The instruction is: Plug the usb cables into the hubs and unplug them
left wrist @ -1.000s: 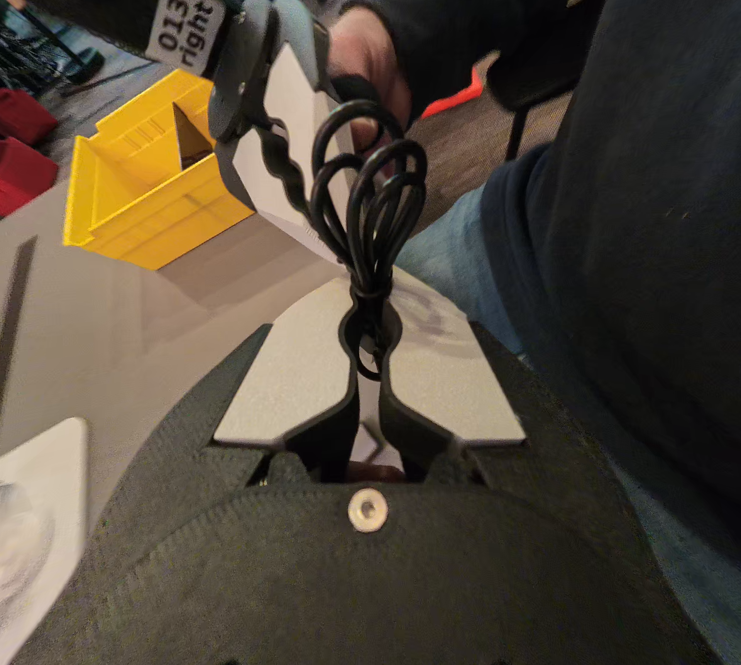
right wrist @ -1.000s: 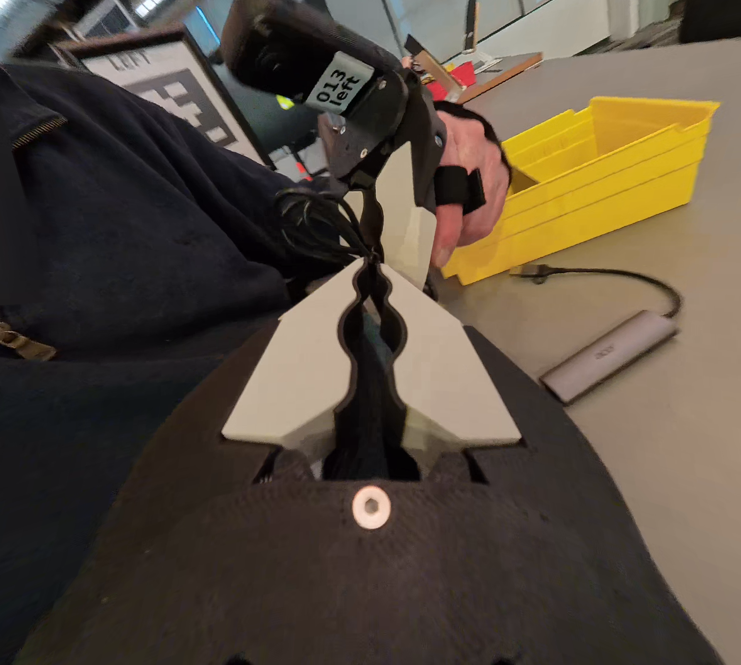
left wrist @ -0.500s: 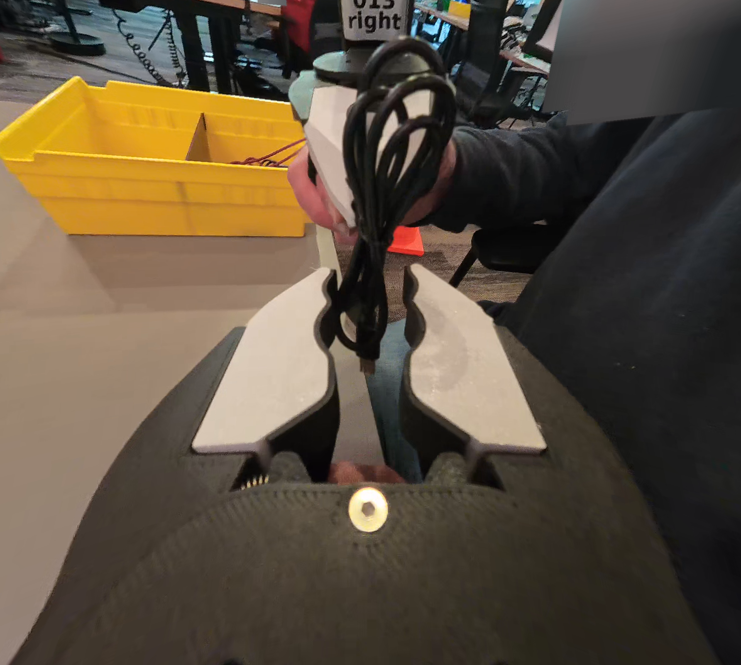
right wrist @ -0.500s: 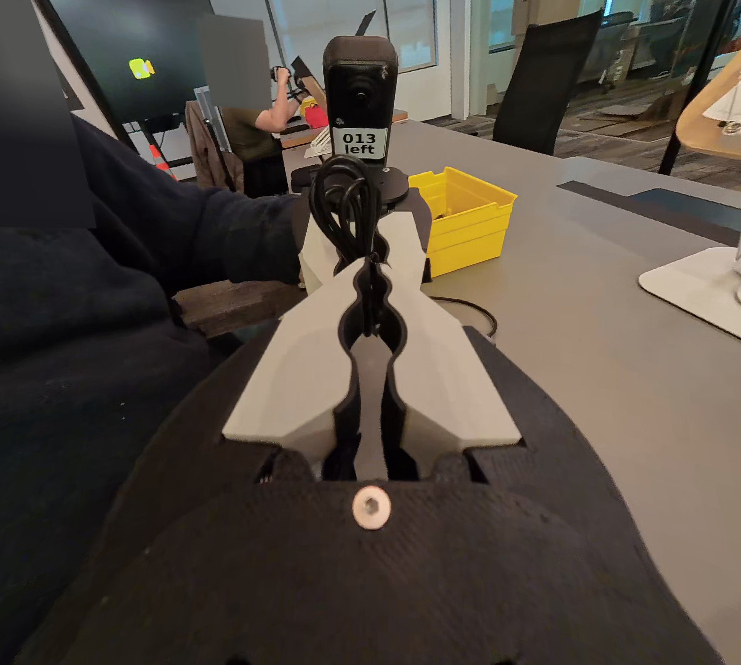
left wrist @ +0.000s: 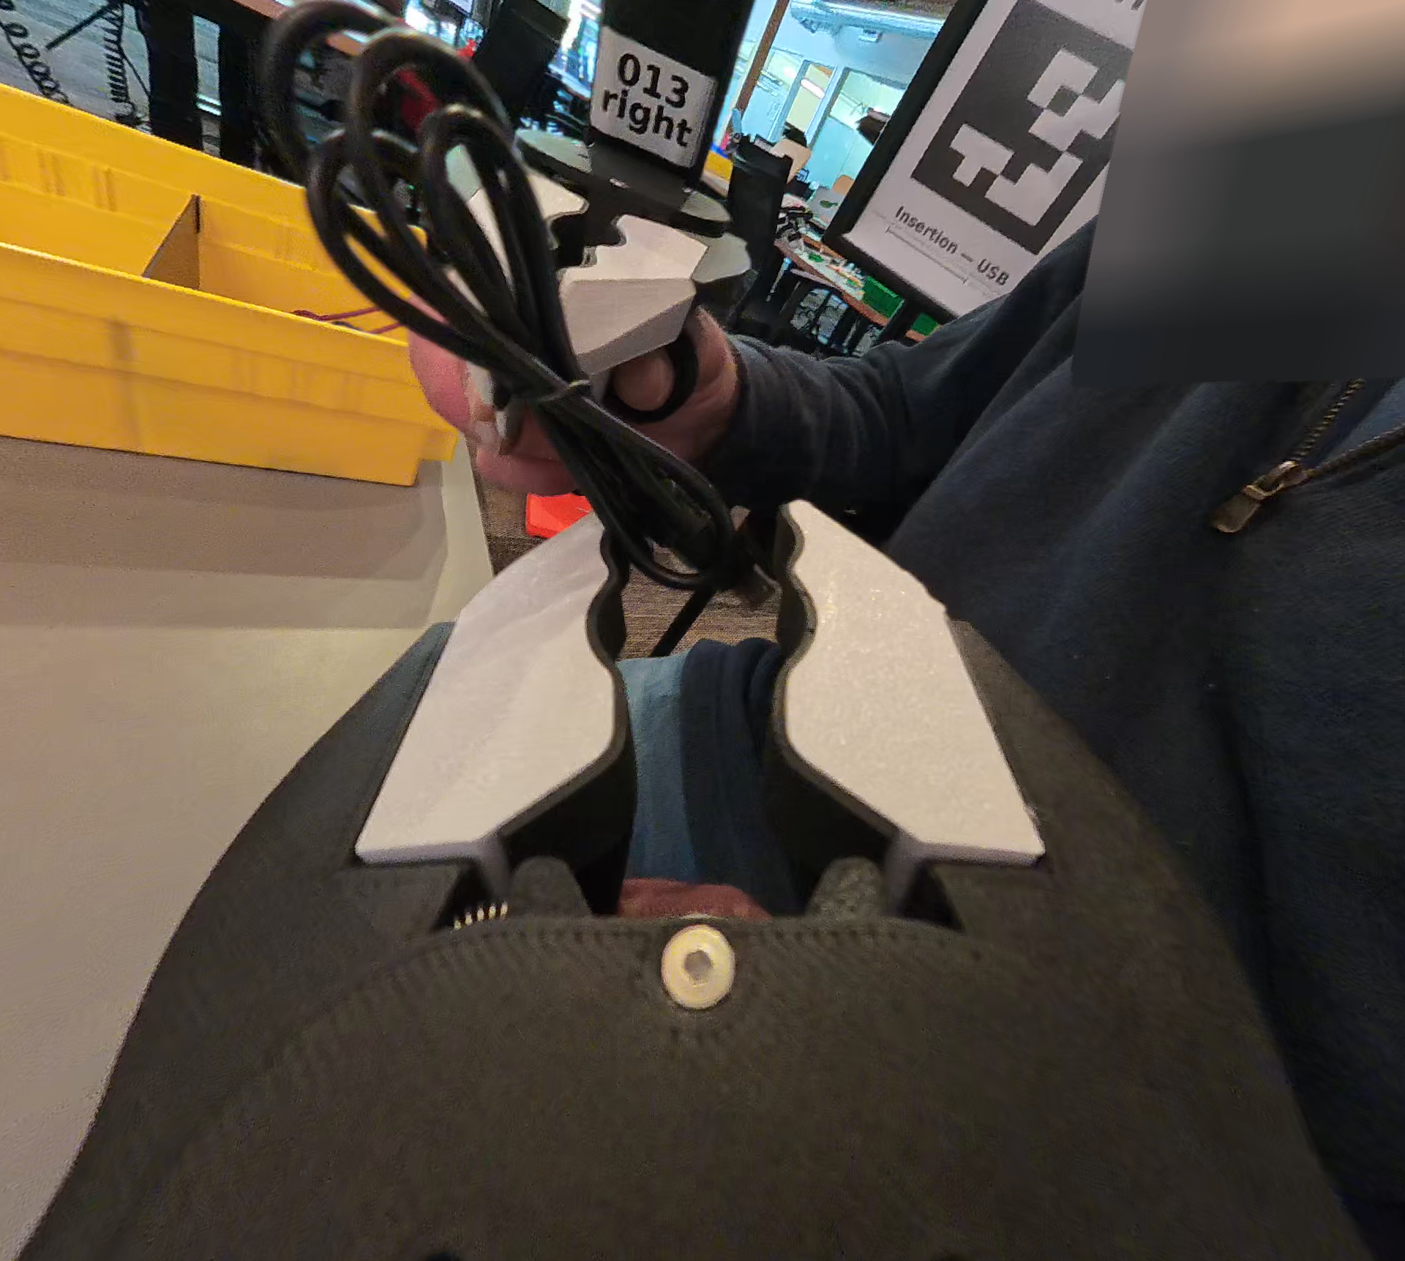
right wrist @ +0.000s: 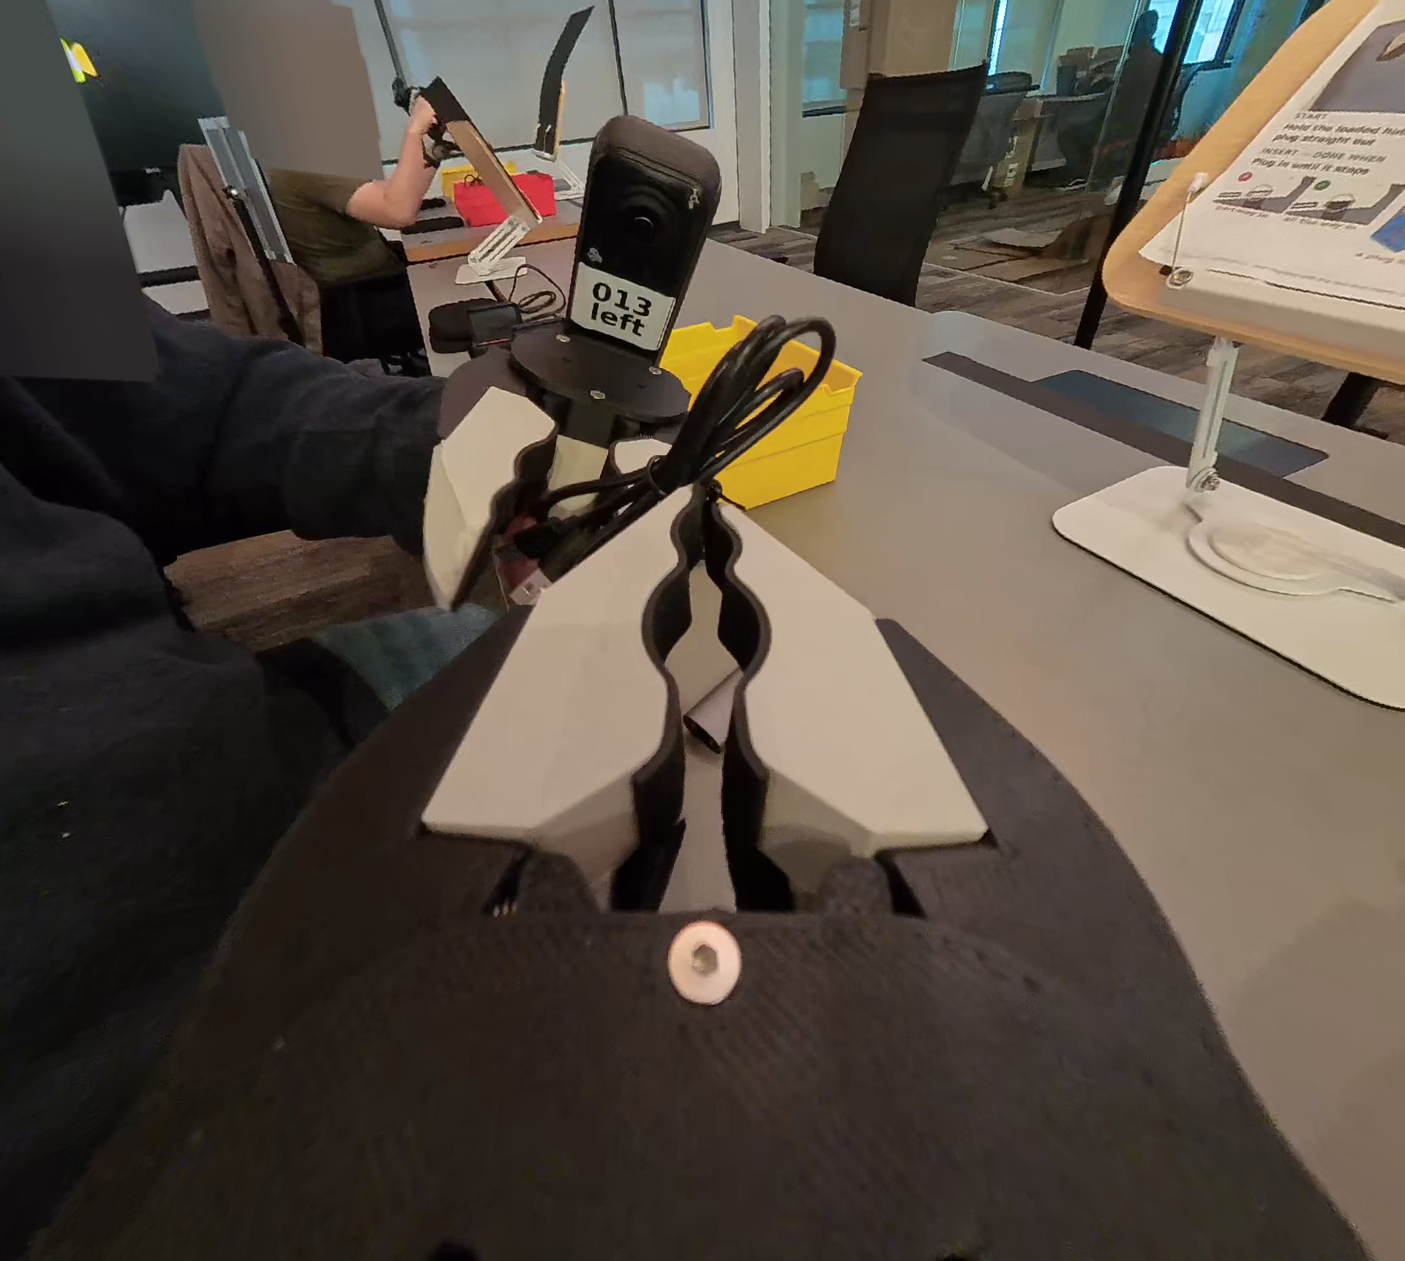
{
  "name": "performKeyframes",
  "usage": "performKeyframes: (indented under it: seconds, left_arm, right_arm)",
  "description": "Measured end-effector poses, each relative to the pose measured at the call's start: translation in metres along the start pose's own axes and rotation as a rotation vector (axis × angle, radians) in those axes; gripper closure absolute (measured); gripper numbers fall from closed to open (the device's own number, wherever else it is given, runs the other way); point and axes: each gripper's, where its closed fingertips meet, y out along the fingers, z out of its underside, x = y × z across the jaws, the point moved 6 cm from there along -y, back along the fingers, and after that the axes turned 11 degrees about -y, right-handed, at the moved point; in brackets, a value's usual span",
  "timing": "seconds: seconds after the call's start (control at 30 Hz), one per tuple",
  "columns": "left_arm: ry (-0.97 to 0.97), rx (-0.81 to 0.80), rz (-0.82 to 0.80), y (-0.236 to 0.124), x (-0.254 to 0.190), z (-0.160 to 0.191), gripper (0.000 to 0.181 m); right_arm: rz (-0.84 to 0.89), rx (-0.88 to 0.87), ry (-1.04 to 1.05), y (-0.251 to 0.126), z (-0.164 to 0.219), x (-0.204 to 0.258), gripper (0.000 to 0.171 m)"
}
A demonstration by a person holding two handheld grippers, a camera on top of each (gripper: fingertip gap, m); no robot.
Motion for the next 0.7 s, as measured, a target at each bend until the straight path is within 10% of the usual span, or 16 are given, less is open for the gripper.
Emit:
performKeyframes:
  seconds: [0.43, 0.7]
  left_arm:
    - [1.007, 0.135, -0.788, -0.019, -0.008, -0.024, 0.110]
    - [1.500, 0.569, -0.950, 0.002, -0.001, 0.004, 0.104]
  right_arm:
    - [-0.069, -0.011, 0.320, -0.005, 0.014, -0.016, 0.171]
    - [-0.144, 0.087, 0.437, 0.008, 0.033, -0.009, 0.171]
